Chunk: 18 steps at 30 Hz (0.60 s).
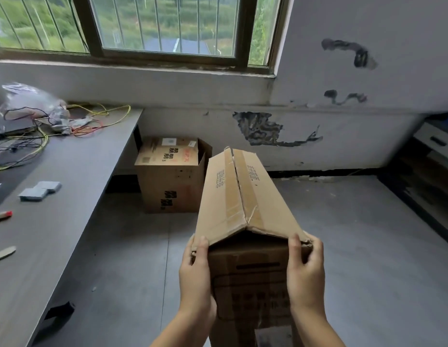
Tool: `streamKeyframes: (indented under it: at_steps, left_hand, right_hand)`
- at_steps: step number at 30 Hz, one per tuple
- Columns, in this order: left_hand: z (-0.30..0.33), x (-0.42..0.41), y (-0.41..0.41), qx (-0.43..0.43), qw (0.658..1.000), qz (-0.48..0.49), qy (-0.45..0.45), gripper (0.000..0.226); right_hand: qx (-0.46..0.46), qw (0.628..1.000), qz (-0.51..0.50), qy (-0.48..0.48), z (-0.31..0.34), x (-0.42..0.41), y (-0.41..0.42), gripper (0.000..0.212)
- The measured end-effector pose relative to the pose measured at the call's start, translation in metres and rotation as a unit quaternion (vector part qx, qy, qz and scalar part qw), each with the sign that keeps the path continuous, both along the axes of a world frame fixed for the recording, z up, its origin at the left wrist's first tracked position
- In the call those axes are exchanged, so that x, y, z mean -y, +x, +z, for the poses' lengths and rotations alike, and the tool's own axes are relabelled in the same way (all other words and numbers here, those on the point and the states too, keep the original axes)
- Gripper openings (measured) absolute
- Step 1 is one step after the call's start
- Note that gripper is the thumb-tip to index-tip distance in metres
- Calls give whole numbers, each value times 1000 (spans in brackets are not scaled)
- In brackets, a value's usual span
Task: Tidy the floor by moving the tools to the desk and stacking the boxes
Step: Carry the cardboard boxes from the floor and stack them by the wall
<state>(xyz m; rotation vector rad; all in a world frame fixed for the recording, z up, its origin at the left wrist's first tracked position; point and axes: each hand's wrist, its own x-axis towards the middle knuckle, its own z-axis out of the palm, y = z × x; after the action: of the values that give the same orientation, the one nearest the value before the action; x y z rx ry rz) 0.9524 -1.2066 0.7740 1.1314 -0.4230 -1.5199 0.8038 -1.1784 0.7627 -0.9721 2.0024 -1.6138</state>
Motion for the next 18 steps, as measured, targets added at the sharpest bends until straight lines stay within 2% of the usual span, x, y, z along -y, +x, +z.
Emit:
streamKeyframes:
  at_steps: [7, 15, 18]
  left_hand:
    - [4, 179, -2, 24, 999, -35, -17, 38]
    - [-7, 323, -29, 34, 998, -49, -24, 41]
    - [-19, 372, -52, 37, 998, -45, -18, 41]
  right_hand:
    - [12, 999, -41, -7, 19, 159, 0, 54]
    - [25, 999, -45, 0, 14, 300, -26, 58]
    - [40, 998, -44, 6, 3, 351, -50, 53]
